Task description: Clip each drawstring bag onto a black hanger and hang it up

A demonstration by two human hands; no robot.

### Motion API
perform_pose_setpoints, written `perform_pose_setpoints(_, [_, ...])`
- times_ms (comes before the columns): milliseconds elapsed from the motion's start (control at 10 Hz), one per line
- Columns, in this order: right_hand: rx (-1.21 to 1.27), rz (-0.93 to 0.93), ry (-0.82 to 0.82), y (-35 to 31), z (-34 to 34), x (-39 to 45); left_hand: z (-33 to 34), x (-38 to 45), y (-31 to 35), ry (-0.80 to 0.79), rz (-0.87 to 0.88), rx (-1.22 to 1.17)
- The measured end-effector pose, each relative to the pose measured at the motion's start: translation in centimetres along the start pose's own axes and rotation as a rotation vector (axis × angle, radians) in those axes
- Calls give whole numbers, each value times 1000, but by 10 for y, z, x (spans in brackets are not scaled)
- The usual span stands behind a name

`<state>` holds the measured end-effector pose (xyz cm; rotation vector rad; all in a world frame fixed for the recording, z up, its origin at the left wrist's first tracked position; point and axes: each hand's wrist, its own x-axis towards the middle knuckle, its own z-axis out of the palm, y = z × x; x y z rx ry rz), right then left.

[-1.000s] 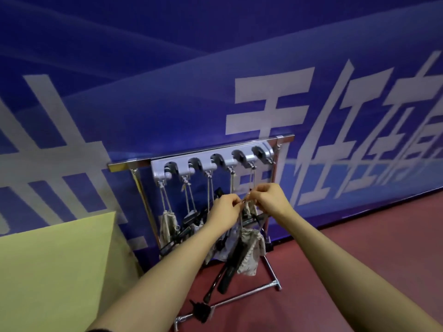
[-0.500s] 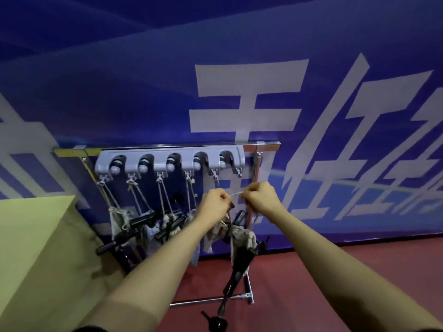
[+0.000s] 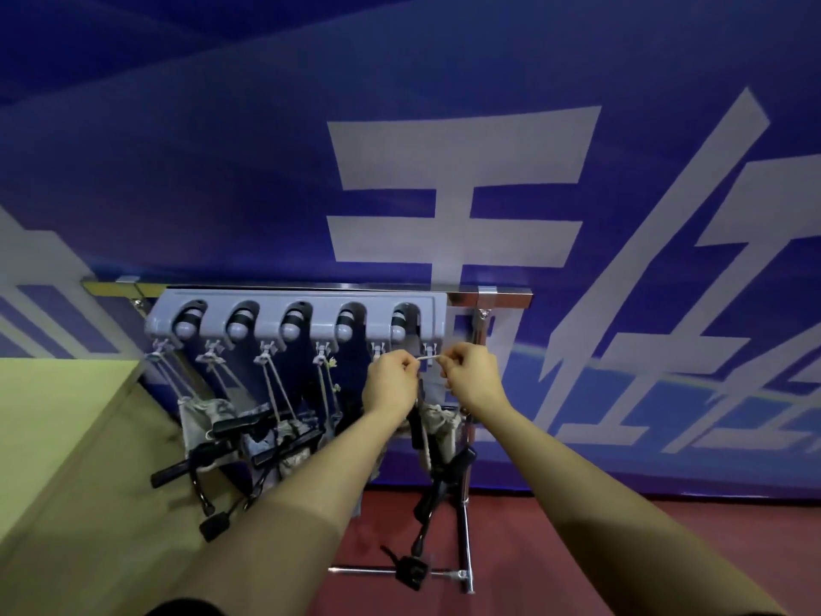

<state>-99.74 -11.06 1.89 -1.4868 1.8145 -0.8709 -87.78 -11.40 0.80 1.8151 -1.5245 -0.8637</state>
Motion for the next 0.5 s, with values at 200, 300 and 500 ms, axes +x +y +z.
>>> perform_pose_setpoints(200, [-55,-28,-53,11,9,0,11,1,-4,-68,30,104])
perform_pose_setpoints(300, [-28,-27,1,12,6,-4,5,0,-6,-56,0,127])
perform_pose_setpoints(500, [72,-89,103,-20,-7,-20,-36,-9,9,-18,64,32])
